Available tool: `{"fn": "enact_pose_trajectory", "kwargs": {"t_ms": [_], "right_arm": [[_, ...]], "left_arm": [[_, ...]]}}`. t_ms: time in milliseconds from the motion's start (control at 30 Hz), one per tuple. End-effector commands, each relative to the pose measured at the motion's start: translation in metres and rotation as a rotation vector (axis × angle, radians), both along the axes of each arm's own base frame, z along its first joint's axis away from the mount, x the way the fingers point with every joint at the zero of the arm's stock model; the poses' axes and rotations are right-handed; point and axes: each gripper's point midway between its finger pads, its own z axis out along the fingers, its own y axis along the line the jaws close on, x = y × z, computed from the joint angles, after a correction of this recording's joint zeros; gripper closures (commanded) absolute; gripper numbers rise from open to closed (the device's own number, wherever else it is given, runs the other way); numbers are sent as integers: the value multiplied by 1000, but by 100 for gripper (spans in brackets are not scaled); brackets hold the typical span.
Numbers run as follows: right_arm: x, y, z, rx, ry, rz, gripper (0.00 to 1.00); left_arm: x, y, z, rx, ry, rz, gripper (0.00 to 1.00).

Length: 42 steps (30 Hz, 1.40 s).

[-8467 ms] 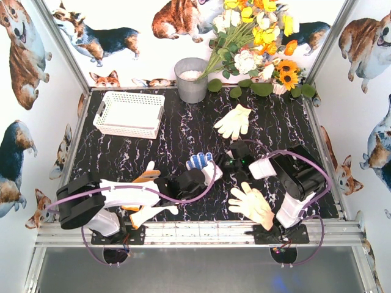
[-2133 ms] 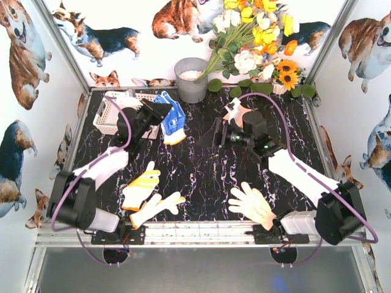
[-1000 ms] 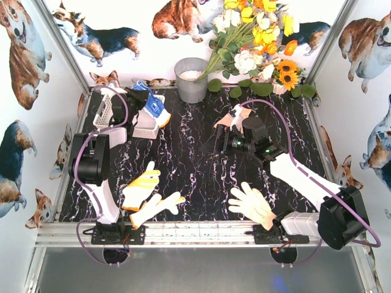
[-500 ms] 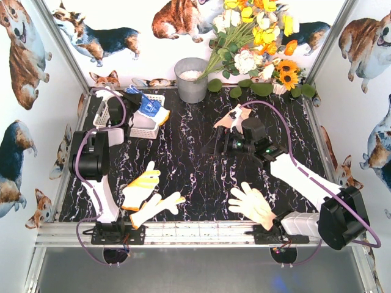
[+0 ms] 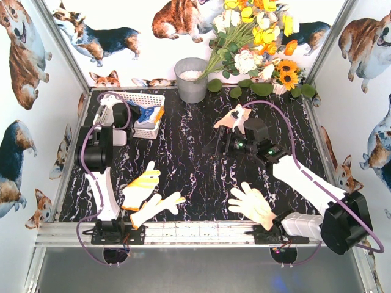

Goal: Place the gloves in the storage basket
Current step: Place the glove in the bin.

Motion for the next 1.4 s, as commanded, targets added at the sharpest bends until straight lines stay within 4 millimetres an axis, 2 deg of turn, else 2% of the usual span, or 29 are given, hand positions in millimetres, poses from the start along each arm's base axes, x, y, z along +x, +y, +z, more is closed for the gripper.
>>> {"fn": "enact_pose_trajectory", "kwargs": {"t_ms": [0,267,500,633,900,967,1233,1300,1367], "right_arm": [[5,1,34,30,-109,-6,20],[4,-1,39,30,-121,-11,20],[4,-2,40,31,-126,-14,20],[3,-2,41,30,-129,-17,20],[4,-5,39,19,-126,-28,20],[1,-7,48,32,-150,-29,20],[-1,-10,51,30,-162,-40,20],[-1,-9,52,32,-163,-39,20],[-1,-9,51,33,-161,-38,20]], "left_arm": [[14,21,8,44,-37,58,100],[10,40,1,72,-31,129,100],[6,51,-14,100,43,177,100],[8,48,-19,112,75,152,100],[12,58,-16,163,102,176,97],[13,61,-19,165,114,183,99],[8,71,-23,170,133,228,99],[12,66,-25,159,139,199,96],[14,62,-25,150,144,175,85]]}}
